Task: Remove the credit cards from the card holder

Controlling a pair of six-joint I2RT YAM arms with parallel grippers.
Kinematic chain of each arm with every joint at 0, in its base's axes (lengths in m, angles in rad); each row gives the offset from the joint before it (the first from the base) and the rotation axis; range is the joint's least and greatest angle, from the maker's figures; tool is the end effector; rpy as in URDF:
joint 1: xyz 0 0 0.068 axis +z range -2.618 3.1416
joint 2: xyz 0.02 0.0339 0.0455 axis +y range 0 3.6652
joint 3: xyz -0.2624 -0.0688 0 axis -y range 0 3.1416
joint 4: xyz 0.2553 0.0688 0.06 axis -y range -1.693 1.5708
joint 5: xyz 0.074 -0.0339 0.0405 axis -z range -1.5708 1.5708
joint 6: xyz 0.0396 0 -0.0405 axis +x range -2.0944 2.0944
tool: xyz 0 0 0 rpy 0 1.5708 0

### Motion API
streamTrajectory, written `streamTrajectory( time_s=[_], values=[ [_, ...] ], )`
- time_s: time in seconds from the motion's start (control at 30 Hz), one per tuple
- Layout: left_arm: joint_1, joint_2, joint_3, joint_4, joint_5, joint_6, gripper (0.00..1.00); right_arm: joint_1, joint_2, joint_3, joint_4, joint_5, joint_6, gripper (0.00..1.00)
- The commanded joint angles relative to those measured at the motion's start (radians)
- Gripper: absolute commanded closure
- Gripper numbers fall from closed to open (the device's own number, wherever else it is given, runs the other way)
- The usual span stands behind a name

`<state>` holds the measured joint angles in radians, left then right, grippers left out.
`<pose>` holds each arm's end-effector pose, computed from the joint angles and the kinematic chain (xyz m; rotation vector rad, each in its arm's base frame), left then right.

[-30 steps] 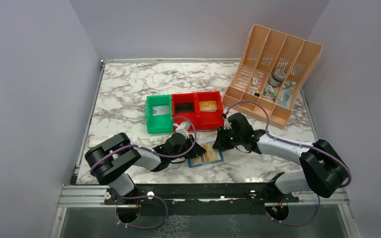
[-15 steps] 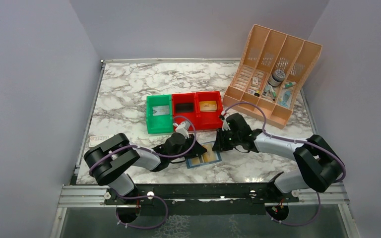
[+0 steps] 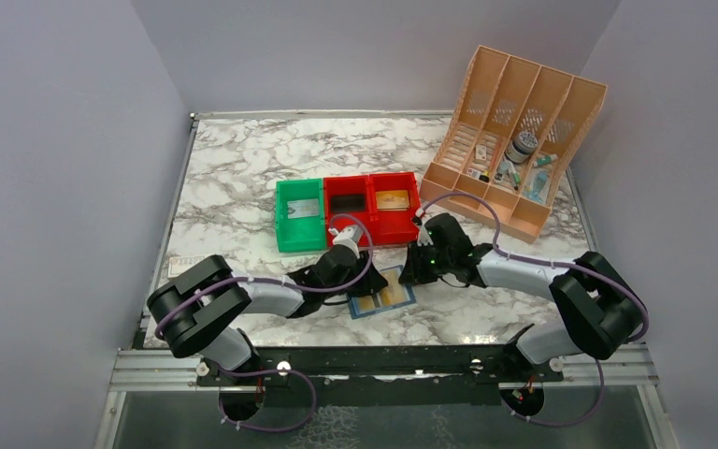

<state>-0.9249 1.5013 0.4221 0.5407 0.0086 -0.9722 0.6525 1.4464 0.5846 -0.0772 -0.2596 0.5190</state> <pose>0.1639 -0.2180 0.1203 -0.0493 2.3260 -1.0786 0.2048 0.1693 0.1286 -0.2897 2.6374 0.7673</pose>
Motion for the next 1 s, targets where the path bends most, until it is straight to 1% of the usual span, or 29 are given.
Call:
streamTrajectory(
  time_s=[0.0,0.17,0.3,0.4,0.57,0.67,0.8,0.97],
  values=[
    [-0.002,0.004,0.055,-0.214,-0.074,0.068,0.65,0.004,0.042,-0.042,-0.022,0.004,-0.011,0.82],
    [-0.002,0.054,0.081,-0.235,-0.066,0.075,0.64,0.004,0.01,-0.025,-0.01,-0.014,-0.008,0.82],
    [-0.002,0.083,0.096,-0.244,-0.059,0.081,0.64,0.004,-0.031,0.014,-0.04,-0.02,-0.018,0.82],
    [-0.003,0.088,0.115,-0.294,-0.084,0.088,0.64,0.004,-0.045,0.042,-0.056,-0.042,-0.024,0.82],
    [-0.005,0.076,0.106,-0.291,-0.087,0.085,0.61,0.004,-0.013,0.04,-0.043,-0.063,-0.017,0.81],
    [-0.005,0.067,0.088,-0.26,-0.072,0.068,0.6,0.004,0.035,0.018,-0.028,-0.045,-0.002,0.81],
    [-0.005,0.062,0.047,-0.187,-0.051,0.015,0.58,0.004,0.085,0.002,-0.04,0.024,0.003,0.82],
    [-0.005,0.099,-0.003,-0.103,-0.037,-0.046,0.56,0.004,0.106,-0.023,-0.02,0.022,0.016,0.82]
  ],
)
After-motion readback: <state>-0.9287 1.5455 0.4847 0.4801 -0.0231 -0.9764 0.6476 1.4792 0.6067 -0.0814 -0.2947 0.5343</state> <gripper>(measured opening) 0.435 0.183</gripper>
